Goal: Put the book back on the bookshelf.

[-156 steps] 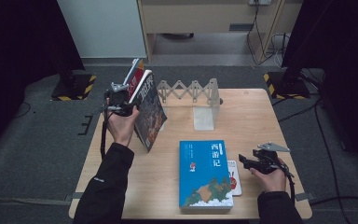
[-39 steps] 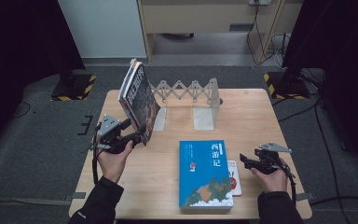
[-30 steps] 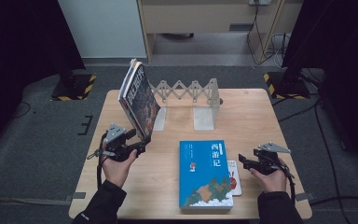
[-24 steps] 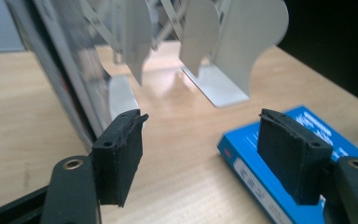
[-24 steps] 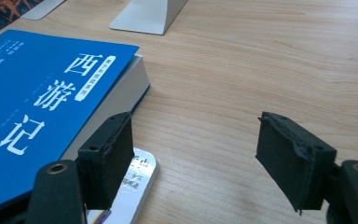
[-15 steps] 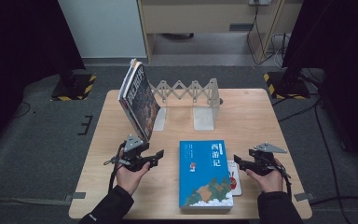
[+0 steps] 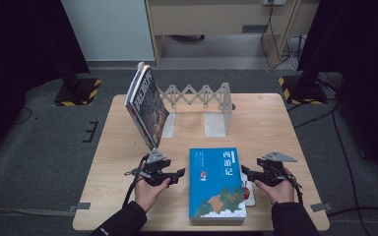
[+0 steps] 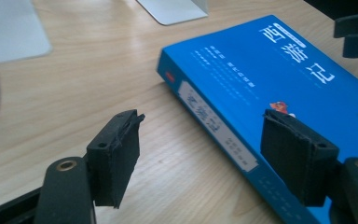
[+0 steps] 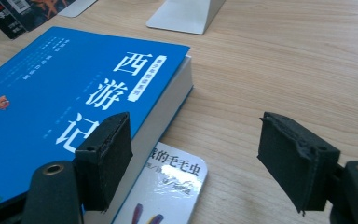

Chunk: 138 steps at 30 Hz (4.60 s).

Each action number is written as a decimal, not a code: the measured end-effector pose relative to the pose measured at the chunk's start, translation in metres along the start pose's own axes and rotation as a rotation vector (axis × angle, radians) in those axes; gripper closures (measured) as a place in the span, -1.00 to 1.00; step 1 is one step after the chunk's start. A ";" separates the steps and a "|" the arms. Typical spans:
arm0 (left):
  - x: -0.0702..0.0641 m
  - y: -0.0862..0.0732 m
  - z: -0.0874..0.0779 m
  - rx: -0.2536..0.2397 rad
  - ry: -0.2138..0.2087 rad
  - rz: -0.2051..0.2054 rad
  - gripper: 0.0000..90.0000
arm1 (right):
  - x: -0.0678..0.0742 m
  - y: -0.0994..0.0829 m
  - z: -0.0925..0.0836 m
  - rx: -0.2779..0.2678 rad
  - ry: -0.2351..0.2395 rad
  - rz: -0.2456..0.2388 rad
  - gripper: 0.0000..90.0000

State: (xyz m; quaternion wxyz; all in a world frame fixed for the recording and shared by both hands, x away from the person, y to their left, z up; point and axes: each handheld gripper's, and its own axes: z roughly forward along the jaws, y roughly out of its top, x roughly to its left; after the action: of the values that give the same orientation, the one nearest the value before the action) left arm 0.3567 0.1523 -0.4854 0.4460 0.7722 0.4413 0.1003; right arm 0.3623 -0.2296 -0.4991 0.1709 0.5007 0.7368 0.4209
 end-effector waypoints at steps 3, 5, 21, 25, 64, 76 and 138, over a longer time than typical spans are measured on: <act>-0.003 -0.002 0.008 0.026 -0.028 -0.022 -0.39 | 0.003 0.000 0.002 0.004 0.012 -0.003 -0.42; -0.005 -0.003 0.011 0.035 -0.038 -0.026 -0.39 | 0.005 0.000 0.003 0.009 0.021 -0.007 -0.42; -0.012 -0.014 0.039 0.071 -0.140 -0.076 -0.55 | 0.018 -0.003 0.014 0.055 0.107 0.001 -0.43; -0.011 -0.016 0.044 0.061 -0.177 -0.089 -0.60 | 0.022 -0.003 0.017 0.071 0.133 0.006 -0.46; -0.011 -0.030 0.065 -0.004 -0.303 -0.164 -0.92 | 0.031 -0.009 0.037 0.116 0.262 0.071 -0.88; -0.011 -0.028 0.065 0.008 -0.295 -0.168 -0.89 | 0.028 -0.011 0.037 0.092 0.269 0.085 -0.81; -0.015 -0.009 0.060 0.026 -0.390 -0.357 0.06 | 0.018 -0.004 0.020 0.054 0.276 0.118 0.16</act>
State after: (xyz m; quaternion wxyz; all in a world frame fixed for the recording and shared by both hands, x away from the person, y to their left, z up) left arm 0.3748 0.1065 -0.5239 0.5232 0.6926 0.4775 -0.1365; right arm 0.3657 -0.2047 -0.5109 0.0291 0.4850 0.7336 0.4751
